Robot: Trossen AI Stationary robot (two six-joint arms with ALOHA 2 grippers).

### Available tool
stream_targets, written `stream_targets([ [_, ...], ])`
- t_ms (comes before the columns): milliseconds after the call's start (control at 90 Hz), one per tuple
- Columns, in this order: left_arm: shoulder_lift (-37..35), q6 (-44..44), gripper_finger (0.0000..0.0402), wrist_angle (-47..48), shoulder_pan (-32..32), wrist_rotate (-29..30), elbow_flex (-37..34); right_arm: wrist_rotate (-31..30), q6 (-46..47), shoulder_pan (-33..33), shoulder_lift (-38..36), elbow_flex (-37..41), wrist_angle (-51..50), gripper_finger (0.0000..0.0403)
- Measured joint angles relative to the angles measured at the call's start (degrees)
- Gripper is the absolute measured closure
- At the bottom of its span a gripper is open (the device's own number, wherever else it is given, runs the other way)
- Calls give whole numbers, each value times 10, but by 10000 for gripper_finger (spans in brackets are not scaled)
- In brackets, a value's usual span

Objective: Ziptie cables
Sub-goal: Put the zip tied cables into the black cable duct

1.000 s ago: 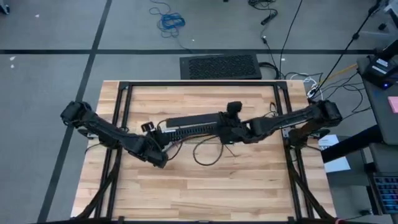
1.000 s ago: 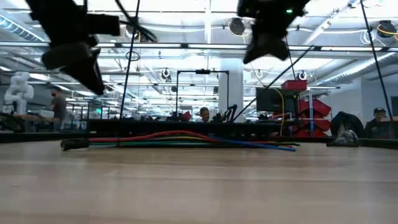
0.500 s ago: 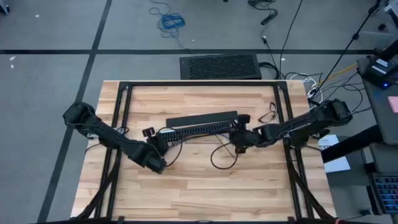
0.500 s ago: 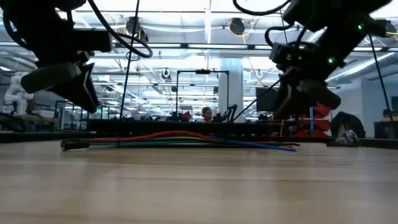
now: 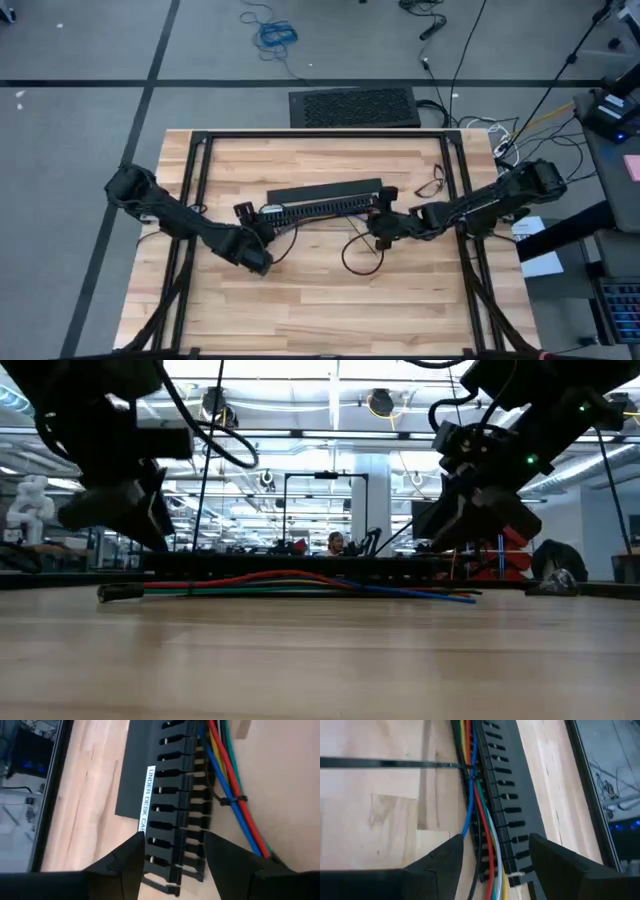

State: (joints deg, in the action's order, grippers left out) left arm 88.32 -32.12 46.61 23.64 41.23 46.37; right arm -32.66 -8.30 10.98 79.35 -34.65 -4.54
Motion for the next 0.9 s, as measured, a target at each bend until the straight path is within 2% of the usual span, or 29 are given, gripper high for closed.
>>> stream_targets([
  [156, 40, 1, 201, 3, -21, 0, 0, 4, -9, -10, 0, 0, 4, 186],
  [233, 55, 0, 201, 3, -31, 7, 0, 31, -14, -25, 6, 0, 11, 186],
  [422, 70, 0, 207, 4, -55, 16, 1, 58, -64, -62, 51, 0, 37, 186],
  [656, 70, 1, 262, 0, -72, 16, 1, -12, -147, -89, 112, 0, 135, 186],
  [744, 70, 1, 284, -3, -72, 16, 1, -17, -161, -99, 127, 0, 152, 188],
  [900, 70, 1, 321, -5, -72, 14, 1, -22, -163, -115, 153, -1, 154, 221],
])
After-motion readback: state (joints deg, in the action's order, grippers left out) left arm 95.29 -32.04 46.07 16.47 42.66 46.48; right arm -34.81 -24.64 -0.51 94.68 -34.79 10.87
